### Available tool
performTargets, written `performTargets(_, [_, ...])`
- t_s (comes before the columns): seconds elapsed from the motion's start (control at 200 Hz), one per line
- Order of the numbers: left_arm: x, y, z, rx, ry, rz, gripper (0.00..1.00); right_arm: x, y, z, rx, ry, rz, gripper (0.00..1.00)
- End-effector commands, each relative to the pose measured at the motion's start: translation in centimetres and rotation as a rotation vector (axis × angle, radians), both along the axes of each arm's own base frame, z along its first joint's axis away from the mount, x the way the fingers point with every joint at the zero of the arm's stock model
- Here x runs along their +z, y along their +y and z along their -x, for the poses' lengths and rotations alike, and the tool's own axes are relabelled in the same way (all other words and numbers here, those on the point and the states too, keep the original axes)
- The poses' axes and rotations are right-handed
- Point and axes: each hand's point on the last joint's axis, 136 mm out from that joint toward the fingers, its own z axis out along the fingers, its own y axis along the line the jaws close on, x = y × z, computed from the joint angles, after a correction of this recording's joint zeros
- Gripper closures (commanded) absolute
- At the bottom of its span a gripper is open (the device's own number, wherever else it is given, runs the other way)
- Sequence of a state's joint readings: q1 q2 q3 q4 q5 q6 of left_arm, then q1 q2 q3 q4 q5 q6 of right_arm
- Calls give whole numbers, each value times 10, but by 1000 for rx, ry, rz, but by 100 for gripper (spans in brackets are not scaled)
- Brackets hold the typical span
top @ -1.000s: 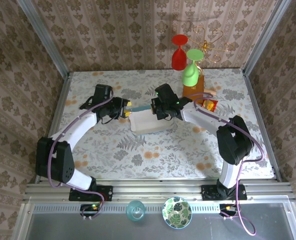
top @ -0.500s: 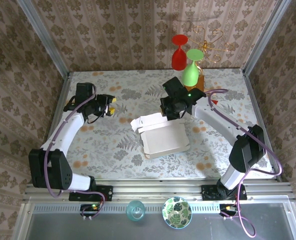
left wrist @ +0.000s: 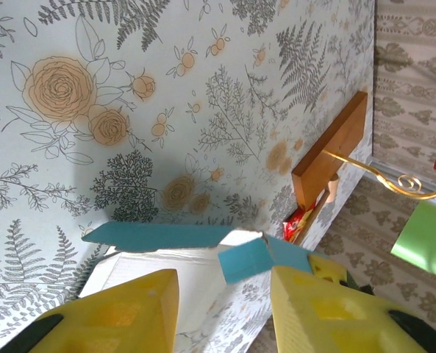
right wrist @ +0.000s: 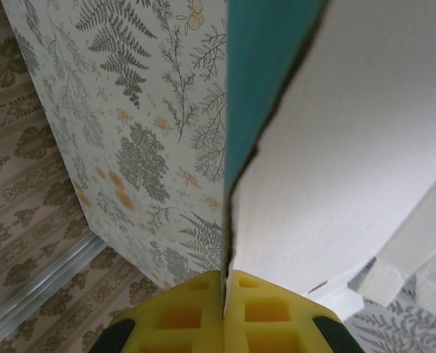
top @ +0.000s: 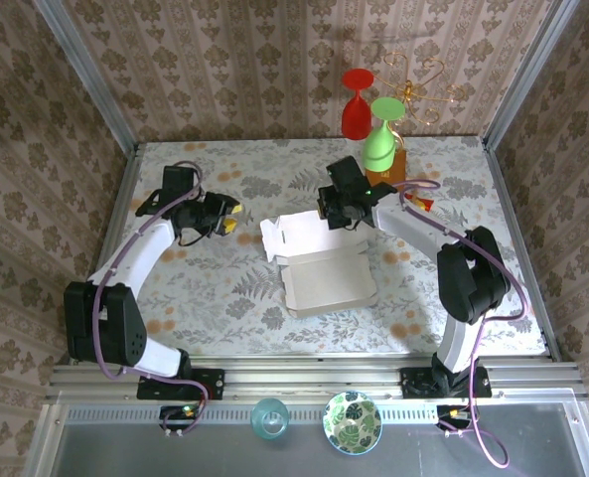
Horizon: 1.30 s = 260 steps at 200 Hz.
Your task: Fold the paper box
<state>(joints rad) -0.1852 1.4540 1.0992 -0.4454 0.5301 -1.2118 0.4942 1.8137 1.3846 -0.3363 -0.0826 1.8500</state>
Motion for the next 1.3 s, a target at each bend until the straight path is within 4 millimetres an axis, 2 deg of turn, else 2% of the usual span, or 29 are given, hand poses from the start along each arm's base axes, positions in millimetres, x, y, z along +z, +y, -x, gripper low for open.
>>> performTargets(0.0, [-1, -11, 7, -93, -45, -16, 63, -7, -3, -18, -3, -101, -1, 100])
performTargets(0.19, [-3, -46, 30, -202, -100, 2, 70, -4, -10, -32, -7, -197, -8, 100])
performTargets(0.35, [-30, -61, 57, -240, -80, 7, 74, -1, -12, -41, 0, -268, -22, 100])
performTargets(0.425, [-39, -69, 59, -246, -115, 31, 74, 0, -11, -39, 5, -280, -32, 100])
performTargets(0.495, [-46, -68, 60, -244, -138, 15, 72, -2, -12, -37, 6, -284, -36, 100])
performTargets(0.555, [-50, -55, 55, -216, -165, -21, 70, -1, -12, -36, 10, -296, -40, 100])
performTargets(0.63, [-42, -37, 43, -199, -248, -82, 70, 1, -12, -35, 25, -316, -38, 100])
performTargets(0.725, [-31, -24, 26, -260, -358, -192, 83, 4, -12, -36, 54, -366, -35, 100])
performTargets(0.79, [-37, -20, 17, -319, -386, -253, 91, 7, -11, -36, 66, -408, -42, 100])
performTargets(0.885, [-52, -14, 5, -355, -392, -284, 97, 9, -13, -37, 81, -477, -46, 100])
performTargets(1.105, [-73, -23, -8, -441, -437, -329, 94, 20, -10, -41, 100, -594, -103, 100])
performTargets(1.295, [-76, -15, -8, -436, -501, -374, 91, 42, -7, -43, 106, -700, -152, 100])
